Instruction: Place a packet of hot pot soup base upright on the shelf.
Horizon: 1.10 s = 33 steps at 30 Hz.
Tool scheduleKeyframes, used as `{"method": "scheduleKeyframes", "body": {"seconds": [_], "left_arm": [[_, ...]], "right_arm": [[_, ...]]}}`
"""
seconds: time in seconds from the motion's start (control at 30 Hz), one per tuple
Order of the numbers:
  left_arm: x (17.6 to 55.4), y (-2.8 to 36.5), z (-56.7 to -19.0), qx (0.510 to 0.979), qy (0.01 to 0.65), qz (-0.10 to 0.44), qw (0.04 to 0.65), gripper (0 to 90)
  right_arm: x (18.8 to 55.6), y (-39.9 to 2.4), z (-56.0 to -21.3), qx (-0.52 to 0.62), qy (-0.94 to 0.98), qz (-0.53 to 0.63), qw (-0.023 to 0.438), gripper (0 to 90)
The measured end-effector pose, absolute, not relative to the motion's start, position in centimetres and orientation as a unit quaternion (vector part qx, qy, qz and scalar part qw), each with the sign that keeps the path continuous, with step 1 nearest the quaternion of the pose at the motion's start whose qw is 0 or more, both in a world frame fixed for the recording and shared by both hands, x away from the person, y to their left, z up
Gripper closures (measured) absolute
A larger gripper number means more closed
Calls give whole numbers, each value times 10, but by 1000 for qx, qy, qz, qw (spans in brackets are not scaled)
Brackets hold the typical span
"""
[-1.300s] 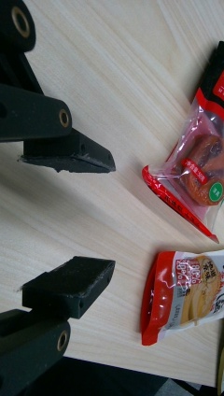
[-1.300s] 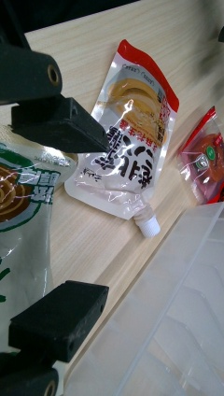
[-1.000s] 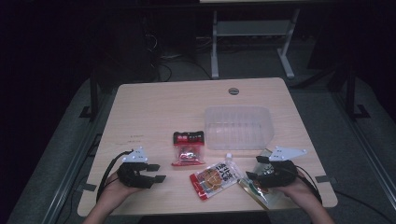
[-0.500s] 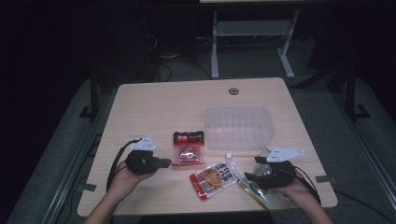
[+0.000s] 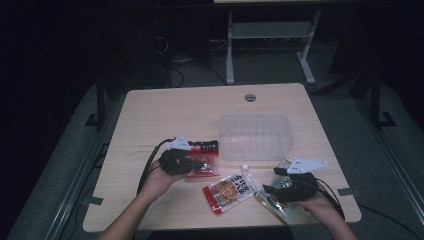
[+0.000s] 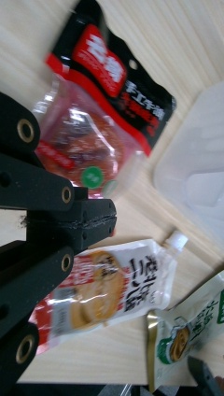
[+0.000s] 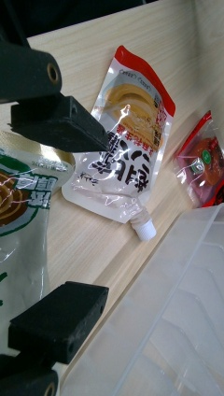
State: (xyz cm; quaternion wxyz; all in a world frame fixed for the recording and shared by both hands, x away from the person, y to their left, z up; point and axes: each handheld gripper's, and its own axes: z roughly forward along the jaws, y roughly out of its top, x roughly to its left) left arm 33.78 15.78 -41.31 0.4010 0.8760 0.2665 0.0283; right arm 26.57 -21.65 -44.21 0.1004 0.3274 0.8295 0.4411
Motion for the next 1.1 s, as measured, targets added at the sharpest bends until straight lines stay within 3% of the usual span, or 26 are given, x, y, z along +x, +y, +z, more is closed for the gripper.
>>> {"method": "scheduleKeyframes", "body": {"seconds": [0.63,1.1], "left_arm": [[379,125,-448,875,297,30,382,897],[375,147,-446,883,301,32,360,898]], "right_arm": [[266,-219,-443,327,830,440,99,244],[266,-219,-443,328,830,440,98,244]]}}
